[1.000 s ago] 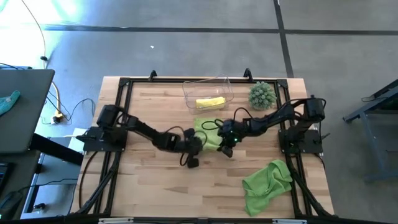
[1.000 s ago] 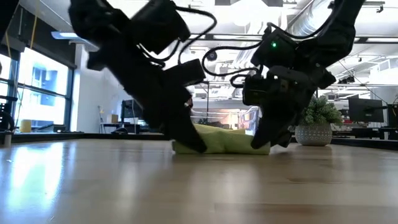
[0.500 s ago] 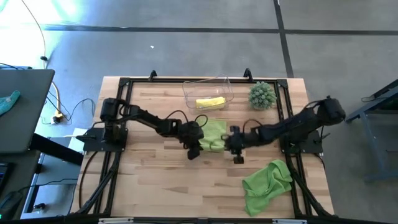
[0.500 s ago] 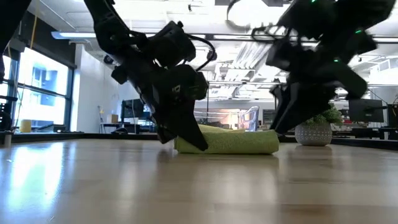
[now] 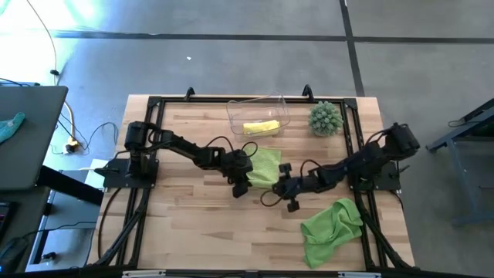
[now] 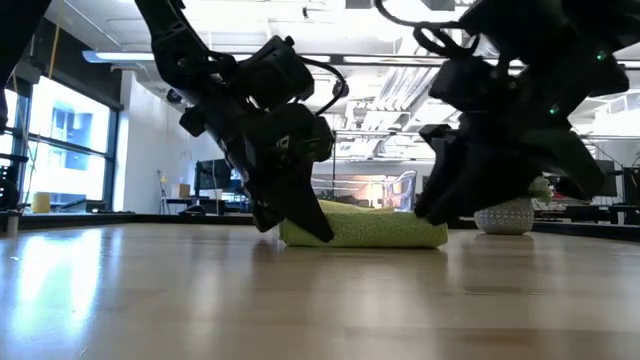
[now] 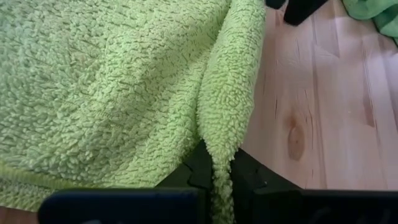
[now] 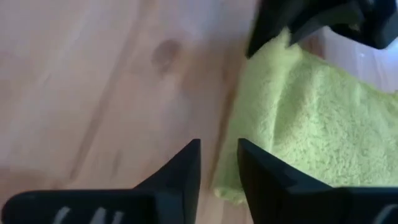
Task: Roll microfiber towels into tight, uniform cylinder then place into a basket
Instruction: Roll the light green microfiber towel
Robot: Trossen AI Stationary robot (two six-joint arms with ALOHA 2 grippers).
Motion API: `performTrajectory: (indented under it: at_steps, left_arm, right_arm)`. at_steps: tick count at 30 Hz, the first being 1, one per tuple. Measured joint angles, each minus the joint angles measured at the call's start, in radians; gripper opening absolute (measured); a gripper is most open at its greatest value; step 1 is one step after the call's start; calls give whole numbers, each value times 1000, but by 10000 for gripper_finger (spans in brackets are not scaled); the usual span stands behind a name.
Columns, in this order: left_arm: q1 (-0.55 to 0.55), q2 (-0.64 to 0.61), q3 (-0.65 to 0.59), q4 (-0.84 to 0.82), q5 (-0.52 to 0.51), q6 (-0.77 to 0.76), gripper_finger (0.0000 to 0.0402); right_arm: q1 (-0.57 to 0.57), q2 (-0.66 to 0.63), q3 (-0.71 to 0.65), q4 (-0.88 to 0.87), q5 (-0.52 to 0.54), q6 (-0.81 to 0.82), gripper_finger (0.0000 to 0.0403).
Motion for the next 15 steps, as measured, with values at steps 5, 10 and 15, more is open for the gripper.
performTrajectory:
  at_steps: [5,10,15]
  left_arm:
    - [0,0,-1,4,-3,0,15]
    - [0,0,-1,4,-3,0,15]
    - [1,0,-1,17,-10,-18,18]
  right_arm:
    - [-22,1,1,-4,-10,1,159]
    - [-59,39,2,-27,-24,78,190]
    - [-78,105,5,-9,-35,154,192]
